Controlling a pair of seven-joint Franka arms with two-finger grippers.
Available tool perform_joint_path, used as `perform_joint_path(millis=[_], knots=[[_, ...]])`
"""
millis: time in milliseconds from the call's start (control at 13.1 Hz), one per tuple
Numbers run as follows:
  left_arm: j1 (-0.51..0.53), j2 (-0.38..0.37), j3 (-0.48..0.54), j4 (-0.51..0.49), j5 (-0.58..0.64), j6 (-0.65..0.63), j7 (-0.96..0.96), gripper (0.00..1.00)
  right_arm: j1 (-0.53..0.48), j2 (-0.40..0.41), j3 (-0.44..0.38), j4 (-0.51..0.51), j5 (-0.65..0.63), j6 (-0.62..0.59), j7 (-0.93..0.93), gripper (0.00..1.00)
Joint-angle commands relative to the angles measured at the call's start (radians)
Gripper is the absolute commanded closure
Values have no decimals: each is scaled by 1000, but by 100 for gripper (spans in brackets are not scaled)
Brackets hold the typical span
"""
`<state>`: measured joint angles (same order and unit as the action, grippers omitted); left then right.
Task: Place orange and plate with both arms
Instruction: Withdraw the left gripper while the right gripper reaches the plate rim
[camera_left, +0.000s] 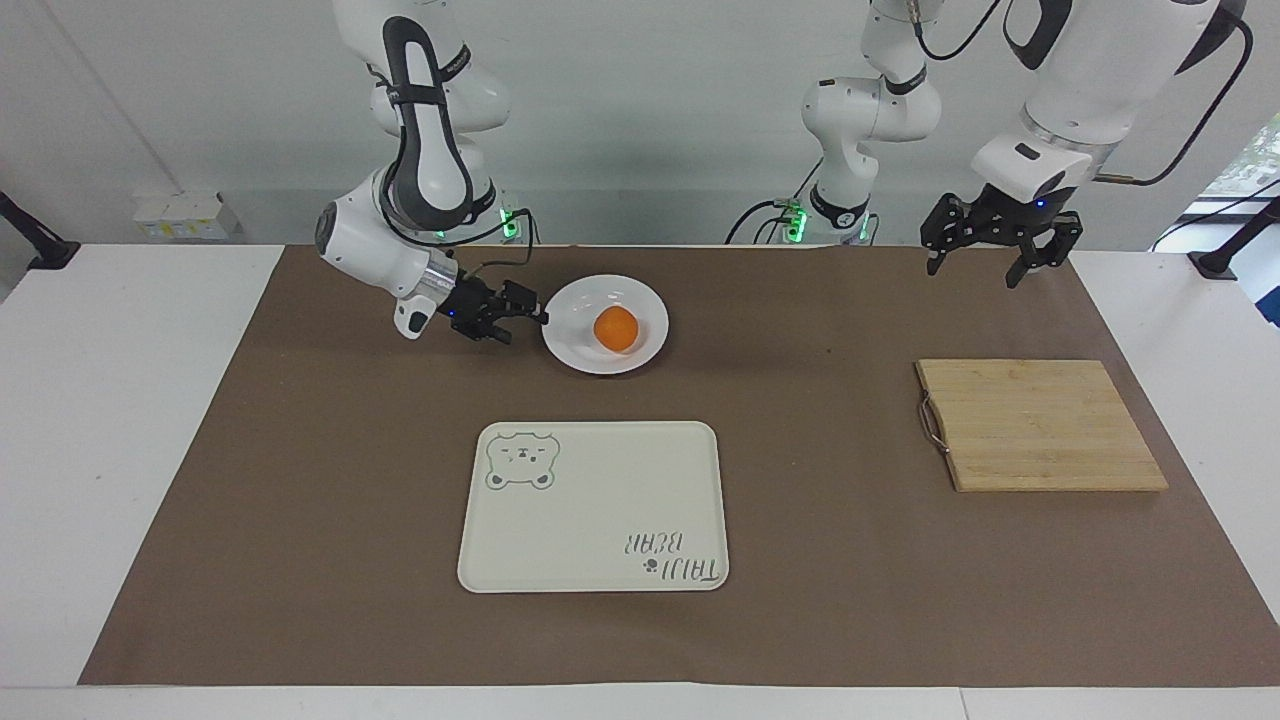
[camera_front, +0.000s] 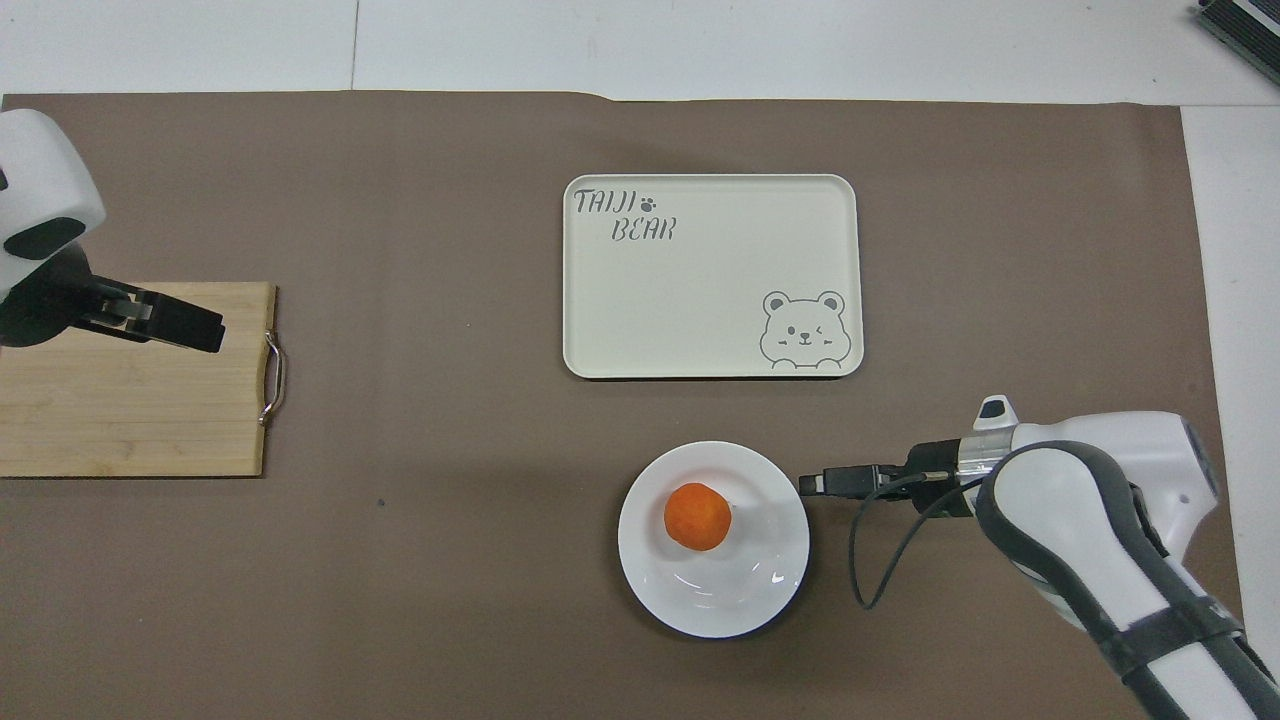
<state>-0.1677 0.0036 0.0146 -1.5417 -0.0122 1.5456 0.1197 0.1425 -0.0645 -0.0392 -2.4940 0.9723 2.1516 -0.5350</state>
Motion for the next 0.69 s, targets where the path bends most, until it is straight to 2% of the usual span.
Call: perform_joint_path(millis=[0, 305, 610], knots=[[11, -25, -10, -34, 20, -9, 8, 0, 3, 9, -1, -39, 98, 37, -95, 0], [13, -7, -10, -31, 34, -9, 6, 0, 12, 35, -1, -62, 137, 40, -105, 0], [13, -7, -10, -31, 35, -2, 0, 0, 101, 32, -1, -88, 230, 97, -100, 0]])
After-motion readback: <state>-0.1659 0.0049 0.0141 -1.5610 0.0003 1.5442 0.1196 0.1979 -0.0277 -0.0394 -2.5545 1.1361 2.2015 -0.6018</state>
